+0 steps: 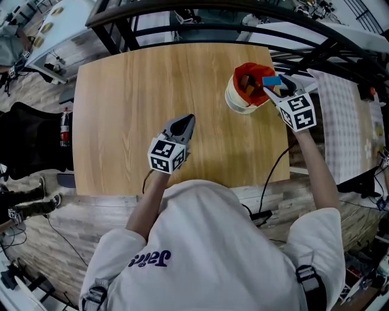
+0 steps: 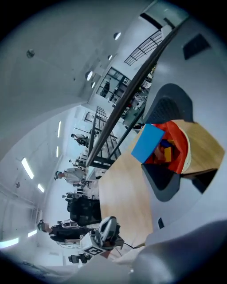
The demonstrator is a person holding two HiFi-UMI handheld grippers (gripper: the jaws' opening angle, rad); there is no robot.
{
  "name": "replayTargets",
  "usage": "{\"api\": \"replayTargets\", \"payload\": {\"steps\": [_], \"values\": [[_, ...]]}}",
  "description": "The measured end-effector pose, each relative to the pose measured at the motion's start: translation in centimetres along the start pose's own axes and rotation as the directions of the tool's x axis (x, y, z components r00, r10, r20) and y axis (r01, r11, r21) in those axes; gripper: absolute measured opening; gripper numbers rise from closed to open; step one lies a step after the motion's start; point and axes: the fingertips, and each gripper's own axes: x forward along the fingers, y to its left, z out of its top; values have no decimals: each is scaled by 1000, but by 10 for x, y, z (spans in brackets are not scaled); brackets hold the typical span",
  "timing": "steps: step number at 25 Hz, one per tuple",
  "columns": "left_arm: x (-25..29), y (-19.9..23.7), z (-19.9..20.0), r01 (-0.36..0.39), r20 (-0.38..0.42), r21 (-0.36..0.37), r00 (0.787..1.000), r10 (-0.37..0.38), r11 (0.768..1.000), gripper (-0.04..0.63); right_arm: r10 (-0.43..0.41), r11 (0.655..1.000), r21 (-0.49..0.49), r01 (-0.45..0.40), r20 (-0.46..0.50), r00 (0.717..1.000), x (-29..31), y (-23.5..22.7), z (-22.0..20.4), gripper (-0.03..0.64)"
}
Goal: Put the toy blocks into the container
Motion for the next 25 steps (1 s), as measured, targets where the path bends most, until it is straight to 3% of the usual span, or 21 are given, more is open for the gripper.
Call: {"api": "replayTargets", "payload": {"steps": [3,7,12,17,21,25], "values": [[1,6,1,-16,-2,-5,1000,16,1000,8,53,992,-105,-64,-108,993,30,-9,-14,285],[4,13,0,-31,-12,-12,999,31,999,8,156,948,-233,-215,-246,957,68,-2,-34,285],[8,21,-7,-49,-26,-8,998,48,999,8,284,901,-206,-382,-385,878,110,21,-57,285],[10,21,-7,-42,-34,11,999,42,999,8,330,884,-140,-446,-489,808,137,39,-81,285],[7,28,-6,-55,-25,9,998,55,998,8,316,897,-121,-425,-497,808,147,38,-83,285],[3,33,0,-70,1,9,998,70,997,8,312,921,-80,-382,-438,843,135,32,-67,285]]}}
